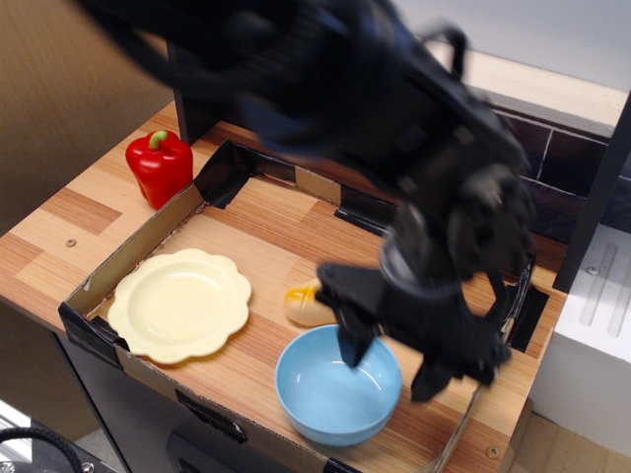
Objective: Take bowl off plate
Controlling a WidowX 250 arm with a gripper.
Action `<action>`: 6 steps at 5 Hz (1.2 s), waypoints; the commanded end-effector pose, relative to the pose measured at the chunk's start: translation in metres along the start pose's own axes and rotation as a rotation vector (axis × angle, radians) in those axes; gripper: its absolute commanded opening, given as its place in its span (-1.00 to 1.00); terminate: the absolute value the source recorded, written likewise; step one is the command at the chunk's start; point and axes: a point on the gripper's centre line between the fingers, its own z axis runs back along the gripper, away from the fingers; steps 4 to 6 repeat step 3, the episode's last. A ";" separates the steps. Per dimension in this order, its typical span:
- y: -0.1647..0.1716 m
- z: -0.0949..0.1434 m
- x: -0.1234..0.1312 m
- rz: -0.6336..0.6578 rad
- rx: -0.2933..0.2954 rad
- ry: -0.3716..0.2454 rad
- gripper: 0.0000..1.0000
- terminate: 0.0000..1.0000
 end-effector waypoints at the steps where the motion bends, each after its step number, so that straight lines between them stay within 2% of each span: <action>1: 0.016 0.018 0.020 0.045 -0.005 -0.075 1.00 -1.00; 2: 0.016 0.018 0.020 0.045 -0.005 -0.075 1.00 -1.00; 3: 0.016 0.018 0.020 0.045 -0.005 -0.075 1.00 1.00; 6: 0.016 0.018 0.020 0.045 -0.005 -0.075 1.00 1.00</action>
